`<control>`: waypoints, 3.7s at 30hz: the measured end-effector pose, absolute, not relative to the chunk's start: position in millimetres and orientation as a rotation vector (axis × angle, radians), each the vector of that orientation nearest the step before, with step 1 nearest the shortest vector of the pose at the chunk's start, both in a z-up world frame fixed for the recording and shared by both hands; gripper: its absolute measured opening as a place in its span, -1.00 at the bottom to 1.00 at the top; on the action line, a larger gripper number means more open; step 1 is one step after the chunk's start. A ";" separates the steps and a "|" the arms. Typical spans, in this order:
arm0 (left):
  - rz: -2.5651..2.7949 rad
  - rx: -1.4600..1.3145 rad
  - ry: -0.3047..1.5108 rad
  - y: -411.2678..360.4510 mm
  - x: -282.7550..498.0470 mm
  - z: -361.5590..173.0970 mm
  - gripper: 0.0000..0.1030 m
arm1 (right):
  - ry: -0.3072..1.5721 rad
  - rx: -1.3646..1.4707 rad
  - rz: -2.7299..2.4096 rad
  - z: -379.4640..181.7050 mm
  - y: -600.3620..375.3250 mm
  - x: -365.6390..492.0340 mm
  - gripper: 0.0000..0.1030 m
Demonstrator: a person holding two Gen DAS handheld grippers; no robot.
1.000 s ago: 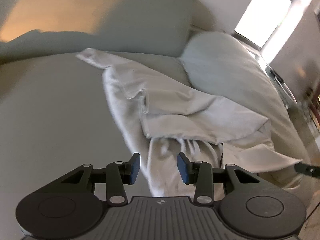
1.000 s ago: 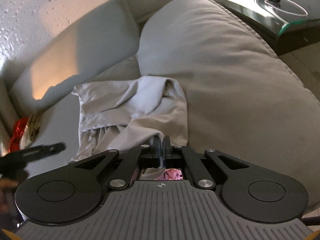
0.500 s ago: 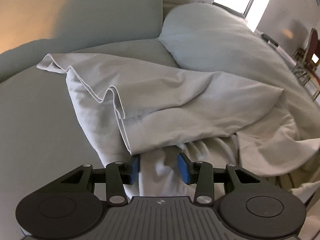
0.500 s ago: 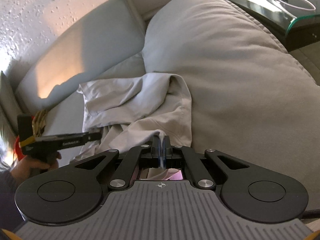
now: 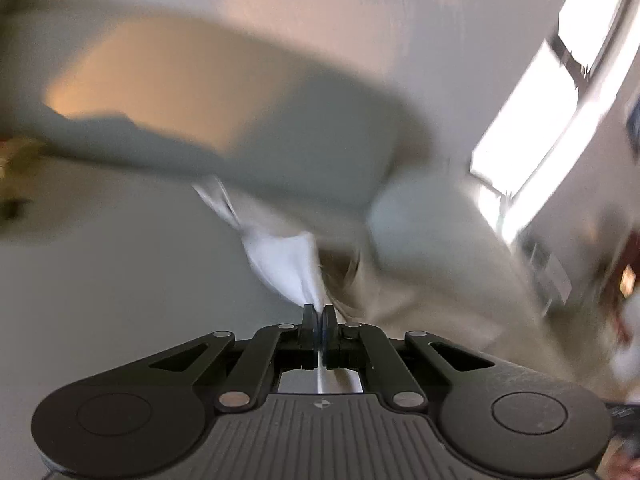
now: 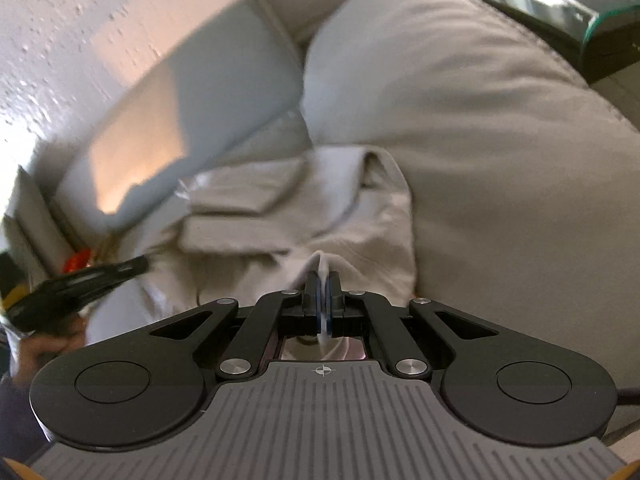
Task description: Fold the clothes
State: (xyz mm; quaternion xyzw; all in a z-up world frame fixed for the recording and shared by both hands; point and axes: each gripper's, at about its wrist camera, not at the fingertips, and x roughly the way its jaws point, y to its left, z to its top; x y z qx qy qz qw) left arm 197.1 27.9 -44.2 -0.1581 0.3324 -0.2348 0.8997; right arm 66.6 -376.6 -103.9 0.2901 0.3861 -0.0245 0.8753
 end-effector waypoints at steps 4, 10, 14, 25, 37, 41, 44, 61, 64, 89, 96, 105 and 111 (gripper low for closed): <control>-0.336 -0.441 0.557 102.6 97.5 -3.8 -1.00 | 0.725 0.660 -0.040 -76.5 -372.9 42.4 -0.97; -0.093 -0.553 0.766 158.3 9.8 -75.7 -1.00 | 0.830 0.751 -0.021 -94.2 -365.6 13.8 -0.97; 0.004 -0.517 0.905 161.1 -7.7 -118.3 -0.86 | 0.975 0.743 -0.023 -121.5 -345.3 10.4 -0.76; -0.070 -0.430 0.915 180.5 24.5 -133.1 -0.12 | 0.942 0.654 -0.002 -104.7 -336.2 -18.9 -0.33; -0.041 -0.434 0.856 186.3 49.1 -136.2 -0.94 | 0.948 0.576 0.085 -104.1 -303.1 -23.1 -0.29; -0.008 -0.449 0.791 200.5 33.6 -121.7 -0.93 | 0.963 0.564 0.090 -108.9 -296.9 -25.7 -0.17; 0.019 -0.424 0.785 204.4 30.2 -119.4 -0.93 | 1.005 0.570 0.112 -120.2 -286.9 -25.9 -0.17; 0.027 -0.493 0.827 215.6 38.2 -136.5 -0.93 | 0.859 0.210 -0.023 -159.0 -234.9 -34.1 -0.14; 0.027 -0.497 0.836 215.1 39.7 -138.8 -0.93 | 0.833 0.204 -0.051 -163.6 -229.7 -29.4 -0.20; -0.475 -0.843 0.044 235.5 -99.1 203.3 -0.99 | 0.115 1.029 0.338 151.9 -375.5 -125.4 -0.98; -0.467 -0.776 -0.123 228.3 -149.6 230.7 -0.99 | 0.015 0.920 0.400 200.0 -360.8 -165.4 -0.98; -0.438 -0.627 -0.271 214.4 -166.1 258.8 -0.99 | -0.104 0.798 0.361 235.8 -350.7 -186.3 -0.98; -0.405 -0.634 -0.305 215.3 -185.0 228.0 -0.99 | -0.074 0.721 0.380 231.1 -344.9 -205.6 -0.98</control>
